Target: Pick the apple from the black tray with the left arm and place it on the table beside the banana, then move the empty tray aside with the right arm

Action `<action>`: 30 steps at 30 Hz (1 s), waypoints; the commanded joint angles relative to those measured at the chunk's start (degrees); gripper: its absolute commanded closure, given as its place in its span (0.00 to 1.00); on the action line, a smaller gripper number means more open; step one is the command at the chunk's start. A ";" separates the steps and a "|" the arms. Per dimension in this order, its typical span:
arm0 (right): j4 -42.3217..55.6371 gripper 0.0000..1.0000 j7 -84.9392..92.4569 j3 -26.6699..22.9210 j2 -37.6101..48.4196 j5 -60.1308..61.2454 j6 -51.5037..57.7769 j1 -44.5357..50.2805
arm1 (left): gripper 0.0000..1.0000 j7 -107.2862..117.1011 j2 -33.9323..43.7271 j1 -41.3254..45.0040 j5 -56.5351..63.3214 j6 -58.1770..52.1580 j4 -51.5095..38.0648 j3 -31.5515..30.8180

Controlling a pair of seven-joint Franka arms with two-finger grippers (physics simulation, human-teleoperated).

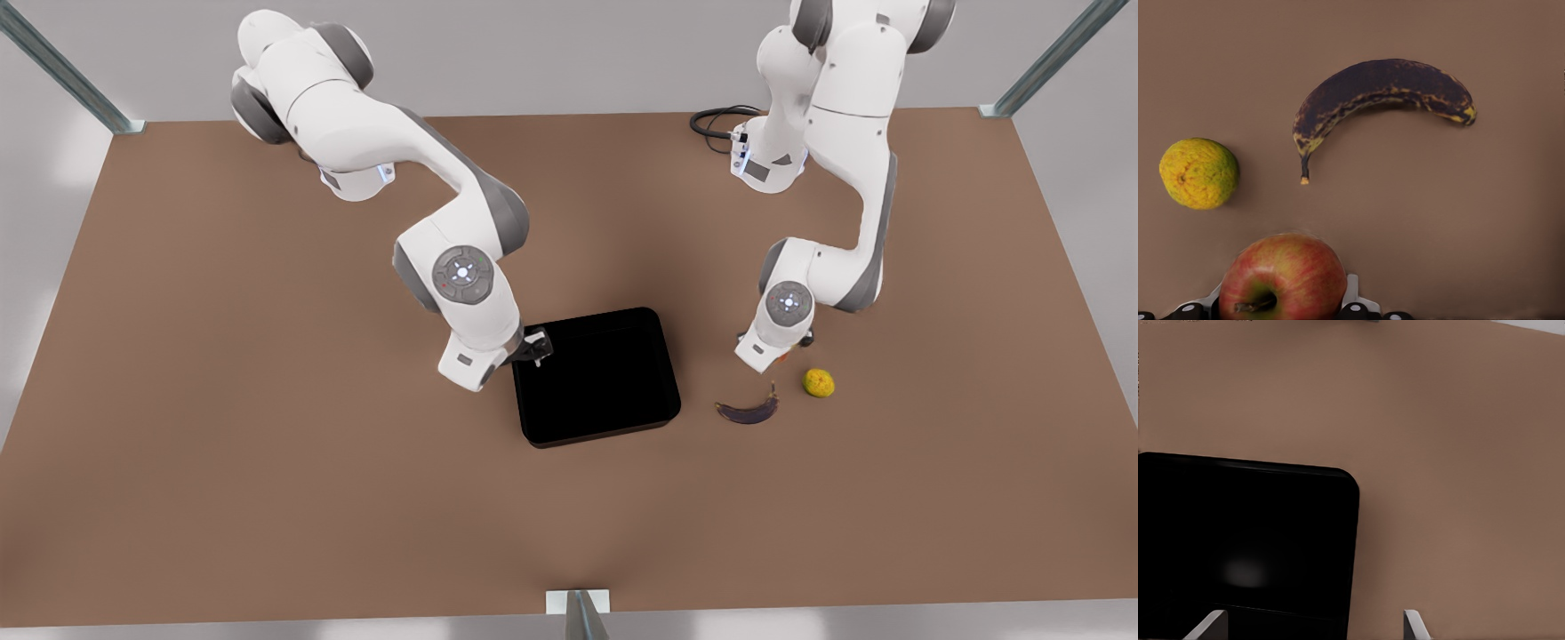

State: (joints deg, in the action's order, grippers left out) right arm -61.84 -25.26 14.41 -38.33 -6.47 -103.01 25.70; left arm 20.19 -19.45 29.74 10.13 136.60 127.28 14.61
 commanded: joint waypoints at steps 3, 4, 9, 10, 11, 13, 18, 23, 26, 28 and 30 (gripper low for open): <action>-0.65 0.00 -33.18 -0.09 -1.40 -0.47 -6.24 0.49 | 0.50 -20.90 -1.02 0.23 0.41 23.18 6.14 -0.02; -2.23 0.00 -33.45 -0.09 -1.40 -2.93 -9.14 0.58 | 0.50 -19.31 -3.13 0.58 0.50 24.85 6.05 -0.02; -10.84 0.00 -33.62 -0.18 -0.96 -4.96 -16.52 -0.47 | 0.00 -18.70 4.16 1.55 0.50 16.51 5.61 0.07; -11.46 0.00 -33.45 -0.18 -1.13 -5.04 -17.40 -0.82 | 0.00 -18.70 6.09 1.55 0.41 13.61 5.43 0.07; -12.60 0.00 -33.36 -0.18 -1.13 -5.04 -19.33 -0.82 | 0.00 -18.08 5.75 1.55 0.50 13.60 5.52 0.07; -14.10 0.00 -32.13 -0.18 -1.40 -5.13 -22.06 -1.44 | 0.00 -17.90 3.29 1.63 0.33 14.39 5.70 -0.11; -15.07 0.00 -21.23 0.44 -3.24 -4.96 -22.06 -1.00 | 0.00 -16.32 -3.92 1.81 0.33 18.17 5.87 -0.29; -19.55 0.00 -18.42 0.70 -4.47 -6.36 -26.81 -1.09 | 0.00 -15.80 -2.87 1.81 0.68 17.12 5.87 -0.20; -23.15 0.00 -16.66 0.79 -4.47 -8.03 -30.94 -1.18 | 0.00 -15.88 3.28 1.81 1.12 11.76 5.87 0.07; -23.68 0.00 -13.23 0.79 -4.47 -8.03 -31.03 -1.35 | 0.00 -16.50 12.33 1.37 0.77 -0.09 1.40 1.38; -24.12 0.00 -10.78 0.70 -4.56 -7.95 -31.03 -1.35 | 0.00 -19.99 17.16 1.37 -5.73 -19.14 -10.01 1.47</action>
State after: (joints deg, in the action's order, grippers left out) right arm -85.76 -42.63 15.17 -42.94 -14.17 -131.20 24.36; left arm -0.39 -4.19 31.13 7.79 139.67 120.15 16.11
